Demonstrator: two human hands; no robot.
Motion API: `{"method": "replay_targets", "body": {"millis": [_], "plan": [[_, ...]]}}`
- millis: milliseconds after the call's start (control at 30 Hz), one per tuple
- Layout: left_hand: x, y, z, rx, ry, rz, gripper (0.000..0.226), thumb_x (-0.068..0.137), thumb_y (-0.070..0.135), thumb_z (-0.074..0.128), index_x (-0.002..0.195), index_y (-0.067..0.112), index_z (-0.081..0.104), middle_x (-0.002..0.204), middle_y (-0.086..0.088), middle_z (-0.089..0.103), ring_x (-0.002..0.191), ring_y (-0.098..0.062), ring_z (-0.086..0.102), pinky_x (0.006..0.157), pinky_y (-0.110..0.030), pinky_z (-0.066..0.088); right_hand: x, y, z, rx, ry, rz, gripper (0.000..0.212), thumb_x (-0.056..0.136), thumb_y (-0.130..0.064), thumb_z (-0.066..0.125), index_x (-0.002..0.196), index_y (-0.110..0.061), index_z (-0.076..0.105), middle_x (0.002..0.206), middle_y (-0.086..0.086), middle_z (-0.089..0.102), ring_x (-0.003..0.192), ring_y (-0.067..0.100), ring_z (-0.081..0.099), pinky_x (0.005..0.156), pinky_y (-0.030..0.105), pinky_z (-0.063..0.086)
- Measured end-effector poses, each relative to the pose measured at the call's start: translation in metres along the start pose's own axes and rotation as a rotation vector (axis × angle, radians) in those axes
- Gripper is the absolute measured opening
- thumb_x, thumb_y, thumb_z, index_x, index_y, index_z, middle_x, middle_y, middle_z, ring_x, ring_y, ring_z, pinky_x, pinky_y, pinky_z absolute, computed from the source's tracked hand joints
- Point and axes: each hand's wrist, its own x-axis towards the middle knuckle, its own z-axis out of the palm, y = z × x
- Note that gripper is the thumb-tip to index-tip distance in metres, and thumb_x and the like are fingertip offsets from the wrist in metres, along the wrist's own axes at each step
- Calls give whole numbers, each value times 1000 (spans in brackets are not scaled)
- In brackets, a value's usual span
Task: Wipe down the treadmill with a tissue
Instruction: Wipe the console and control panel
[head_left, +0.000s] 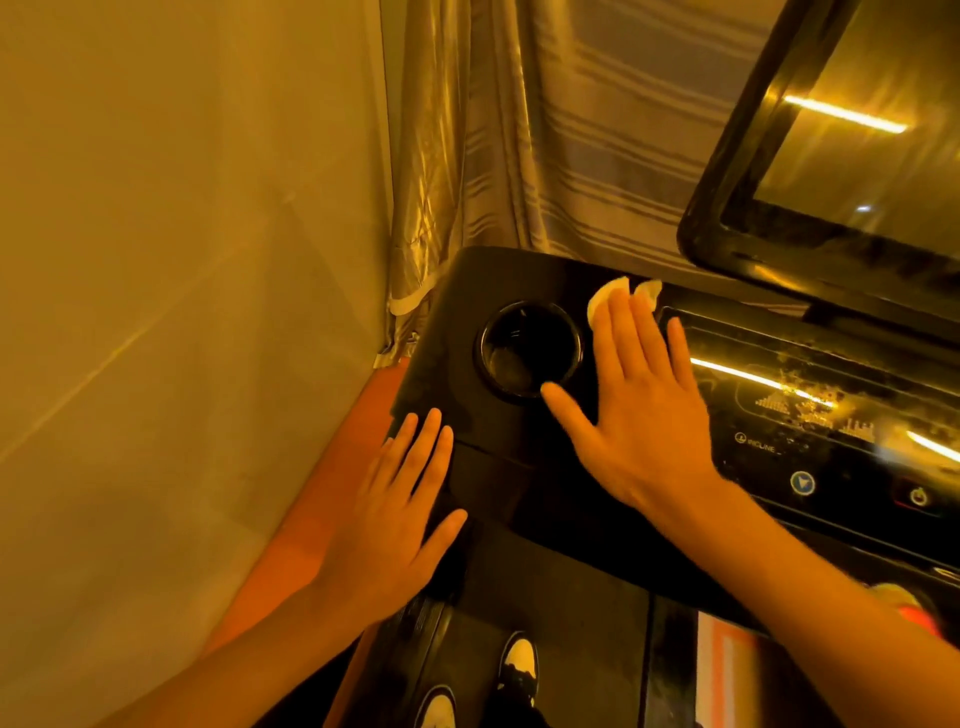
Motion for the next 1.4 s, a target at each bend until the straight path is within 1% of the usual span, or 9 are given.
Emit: {"method": "replay_targets", "body": {"millis": [167, 333, 533, 667, 733, 867, 1067, 1267, 1400], "plan": [[2, 0, 0, -9, -7, 11, 71, 109, 52, 27, 166, 14, 7, 174, -8, 7, 160, -30, 9, 124, -48, 17, -57, 3, 12, -37, -53, -149, 96, 98, -81, 13, 166, -15, 5, 174, 7, -2, 161, 22, -7, 130, 47, 0], [1, 1, -1, -35, -30, -5, 71, 110, 54, 23, 165, 12, 9, 174, -9, 6, 160, -31, 6, 125, -49, 16, 25, 9, -7, 3, 31, 45, 98, 96, -80, 4, 166, -12, 7, 174, 8, 2, 160, 21, -6, 130, 45, -5], [1, 0, -1, -82, -13, -3, 71, 110, 55, 24, 166, 21, 0, 175, -4, 3, 161, -28, 4, 127, -44, 11, -51, 1, 6, -49, -59, -147, 94, 98, -80, 6, 166, -15, 1, 174, 7, -5, 160, 21, -12, 130, 46, -3], [1, 1, 0, -86, -7, -11, 71, 109, 55, 26, 166, 19, 4, 174, -4, 5, 161, -28, 5, 127, -43, 12, 26, 30, -13, 14, 48, 74, 95, 98, -78, 4, 165, -11, 15, 173, 11, 15, 160, 26, 7, 130, 49, -1], [2, 1, 0, -89, -6, -10, 72, 109, 56, 26, 166, 18, 5, 174, -5, 5, 161, -29, 5, 126, -45, 14, 27, 24, -12, 51, 46, 136, 96, 97, -77, 1, 165, -10, 11, 173, 12, 12, 161, 27, 4, 130, 49, -1], [1, 1, -1, -104, -1, -5, 71, 109, 56, 26, 166, 17, 7, 174, -5, 7, 160, -29, 7, 125, -46, 15, -53, -7, 5, 53, -45, -9, 92, 99, -76, 6, 166, -14, -5, 173, 7, -12, 159, 21, -16, 130, 43, -5], [2, 1, 0, -81, -5, -7, 71, 109, 54, 27, 165, 13, 12, 174, -7, 8, 160, -30, 8, 126, -45, 16, 26, 12, -5, 47, 19, -14, 90, 99, -74, 3, 166, -14, 3, 174, 6, -2, 160, 20, -10, 128, 41, -11], [2, 2, -4, -51, -21, -6, 70, 109, 54, 22, 165, 13, 10, 174, -7, 7, 160, -30, 8, 125, -48, 17, -43, 8, 1, 54, -67, -189, 81, 105, -68, 11, 166, -16, -1, 174, 3, -8, 160, 17, -12, 130, 44, -5], [3, 3, -5, -12, -40, -23, 72, 109, 56, 20, 165, 13, 10, 174, -10, 9, 160, -30, 9, 124, -54, 25, 11, 21, -5, -6, -69, -227, 82, 103, -70, 4, 166, -17, 2, 174, 2, -4, 160, 16, -11, 129, 41, -10]]}}
